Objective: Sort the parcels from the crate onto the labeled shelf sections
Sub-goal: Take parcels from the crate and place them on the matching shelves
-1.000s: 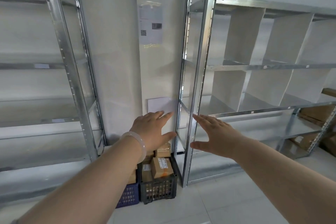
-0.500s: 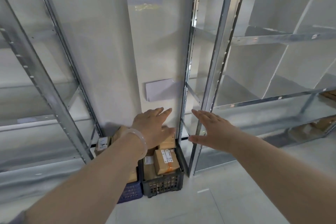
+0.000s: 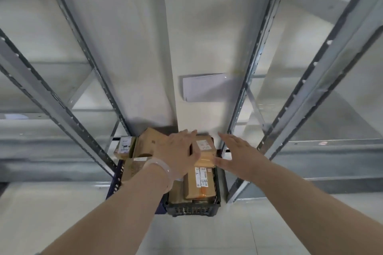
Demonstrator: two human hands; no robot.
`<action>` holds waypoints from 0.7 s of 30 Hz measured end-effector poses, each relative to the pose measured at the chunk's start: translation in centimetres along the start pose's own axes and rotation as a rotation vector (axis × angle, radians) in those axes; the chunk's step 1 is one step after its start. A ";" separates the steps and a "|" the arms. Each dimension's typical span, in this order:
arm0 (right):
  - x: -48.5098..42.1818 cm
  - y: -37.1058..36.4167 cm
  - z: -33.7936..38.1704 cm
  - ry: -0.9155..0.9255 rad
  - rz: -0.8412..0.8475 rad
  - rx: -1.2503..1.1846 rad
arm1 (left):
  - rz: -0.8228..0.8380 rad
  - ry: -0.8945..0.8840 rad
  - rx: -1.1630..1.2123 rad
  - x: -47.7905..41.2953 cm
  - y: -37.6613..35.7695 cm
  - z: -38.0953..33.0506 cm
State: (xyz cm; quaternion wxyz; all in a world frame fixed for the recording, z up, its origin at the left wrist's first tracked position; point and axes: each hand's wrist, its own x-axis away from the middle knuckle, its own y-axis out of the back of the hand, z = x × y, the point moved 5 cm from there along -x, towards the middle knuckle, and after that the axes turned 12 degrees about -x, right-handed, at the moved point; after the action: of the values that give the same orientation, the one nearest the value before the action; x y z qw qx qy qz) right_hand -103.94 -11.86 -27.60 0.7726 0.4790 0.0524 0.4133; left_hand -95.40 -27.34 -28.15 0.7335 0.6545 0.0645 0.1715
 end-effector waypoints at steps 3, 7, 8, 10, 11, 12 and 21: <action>-4.0 -2.6 -2.1 -0.080 0.078 -0.037 | 0.115 -0.018 0.065 -2.3 -3.6 1.2; -8.8 -6.1 -4.6 -0.190 0.140 -0.056 | 0.211 -0.029 0.183 -6.4 -8.9 3.4; -10.0 -6.9 -5.0 -0.228 0.155 -0.062 | 0.222 -0.037 0.197 -7.5 -10.2 3.9; -12.5 -8.7 -5.8 -0.287 0.182 -0.082 | 0.253 -0.057 0.206 -9.7 -12.8 4.8; -13.8 -9.4 -6.2 -0.308 0.190 -0.095 | 0.275 -0.065 0.208 -10.7 -14.0 5.2; -15.0 -10.3 -6.6 -0.331 0.195 -0.113 | 0.300 -0.071 0.210 -11.8 -15.4 5.6; -21.3 -19.3 -14.0 -0.492 0.335 -0.208 | 0.537 -0.087 0.238 -18.3 -28.6 4.4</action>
State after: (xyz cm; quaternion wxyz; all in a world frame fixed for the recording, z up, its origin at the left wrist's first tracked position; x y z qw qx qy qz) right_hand -113.16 -20.66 -56.90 0.7282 0.4851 -0.2581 0.4097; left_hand -106.27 -40.01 -58.06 0.5820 0.7363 -0.1229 0.3226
